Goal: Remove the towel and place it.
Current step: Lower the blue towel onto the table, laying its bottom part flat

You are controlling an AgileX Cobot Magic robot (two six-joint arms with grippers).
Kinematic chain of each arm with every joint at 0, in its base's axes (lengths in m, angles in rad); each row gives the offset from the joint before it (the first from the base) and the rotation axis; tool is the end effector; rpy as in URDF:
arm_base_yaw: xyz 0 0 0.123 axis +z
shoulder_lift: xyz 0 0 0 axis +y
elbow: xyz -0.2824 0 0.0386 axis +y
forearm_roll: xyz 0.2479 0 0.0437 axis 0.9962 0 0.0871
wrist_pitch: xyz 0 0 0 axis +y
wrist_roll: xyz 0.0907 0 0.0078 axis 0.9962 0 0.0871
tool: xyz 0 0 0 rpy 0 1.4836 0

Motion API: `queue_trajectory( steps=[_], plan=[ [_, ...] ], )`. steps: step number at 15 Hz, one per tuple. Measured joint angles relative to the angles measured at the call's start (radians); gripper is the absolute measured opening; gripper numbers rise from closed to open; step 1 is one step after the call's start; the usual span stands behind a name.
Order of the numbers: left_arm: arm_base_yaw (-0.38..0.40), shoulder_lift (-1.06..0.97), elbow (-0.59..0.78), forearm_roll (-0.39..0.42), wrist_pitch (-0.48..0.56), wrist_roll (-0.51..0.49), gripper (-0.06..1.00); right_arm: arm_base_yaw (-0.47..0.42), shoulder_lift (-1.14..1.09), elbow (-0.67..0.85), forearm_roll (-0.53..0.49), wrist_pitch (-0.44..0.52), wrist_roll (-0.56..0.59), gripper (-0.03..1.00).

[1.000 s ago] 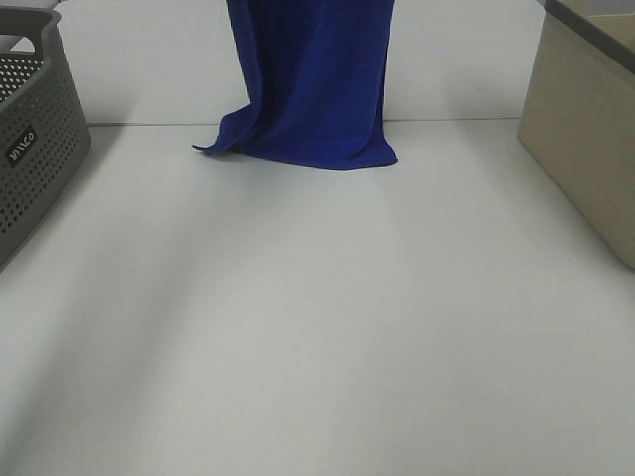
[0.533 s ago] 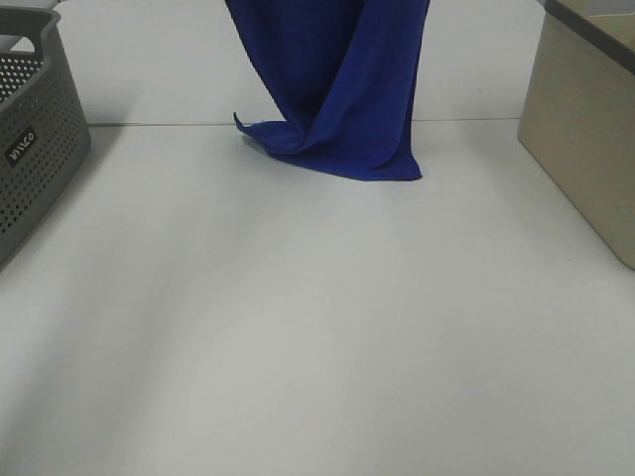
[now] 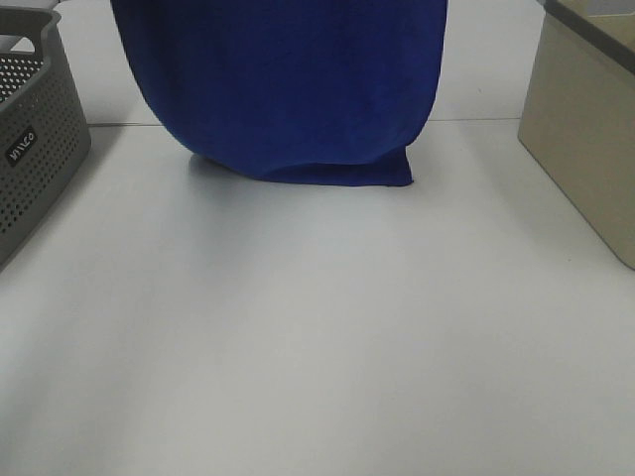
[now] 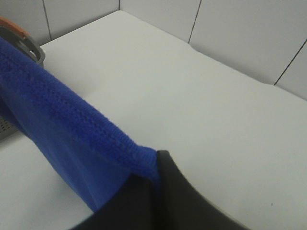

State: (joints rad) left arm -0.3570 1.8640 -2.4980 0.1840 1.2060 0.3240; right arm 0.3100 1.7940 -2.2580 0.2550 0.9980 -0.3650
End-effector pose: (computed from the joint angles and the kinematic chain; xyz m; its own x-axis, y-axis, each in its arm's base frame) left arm 0.3539 -0.1154 0.5228 -0.3225 0.5204 -0.7907 0.3513 0.8415 0.4105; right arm 0.3589 0.1352 0.5025 -0.2812 -0.3187 -0.9052 -0.5582 0.8216 -0.1159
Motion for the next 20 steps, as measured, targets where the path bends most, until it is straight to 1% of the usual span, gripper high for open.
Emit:
queue_trajectory(
  steps=[2, 3, 4, 5, 7, 10, 12, 13, 17, 20],
  plan=[
    [0.0, -0.048, 0.055, -0.009, 0.001, -0.029, 0.0, 0.0, -0.005, 0.0, 0.032, 0.09, 0.0, 0.02],
    [0.0, -0.079, 0.109, -0.021, 0.002, -0.046, 0.0, 0.0, -0.005, 0.0, 0.043, 0.151, 0.002, 0.02],
    [0.0, -0.117, 0.186, -0.036, 0.002, -0.072, 0.0, 0.0, -0.005, 0.0, 0.049, 0.191, 0.008, 0.02],
    [0.0, -0.156, 0.265, -0.047, 0.002, -0.096, 0.0, 0.0, -0.005, 0.0, 0.052, 0.206, 0.013, 0.02],
    [0.0, -0.214, 0.419, -0.063, 0.002, -0.111, 0.0, 0.0, -0.005, 0.0, 0.066, 0.219, 0.038, 0.02],
    [0.0, -0.276, 0.578, -0.102, -0.001, -0.124, 0.0, 0.0, -0.023, 0.015, 0.09, 0.222, 0.066, 0.02],
    [0.0, -0.3, 0.649, -0.123, -0.009, -0.129, 0.0, 0.0, -0.061, 0.085, 0.099, 0.223, 0.078, 0.02],
    [0.0, -0.322, 0.701, -0.146, -0.011, -0.13, 0.0, 0.001, -0.102, 0.17, 0.096, 0.226, 0.078, 0.02],
    [0.0, -0.376, 0.758, -0.191, -0.013, -0.13, 0.0, 0.001, -0.182, 0.328, 0.089, 0.226, 0.078, 0.02],
    [0.0, -0.428, 0.852, -0.258, -0.014, -0.13, 0.0, 0.001, -0.243, 0.454, 0.08, 0.224, 0.078, 0.02]
  ],
)
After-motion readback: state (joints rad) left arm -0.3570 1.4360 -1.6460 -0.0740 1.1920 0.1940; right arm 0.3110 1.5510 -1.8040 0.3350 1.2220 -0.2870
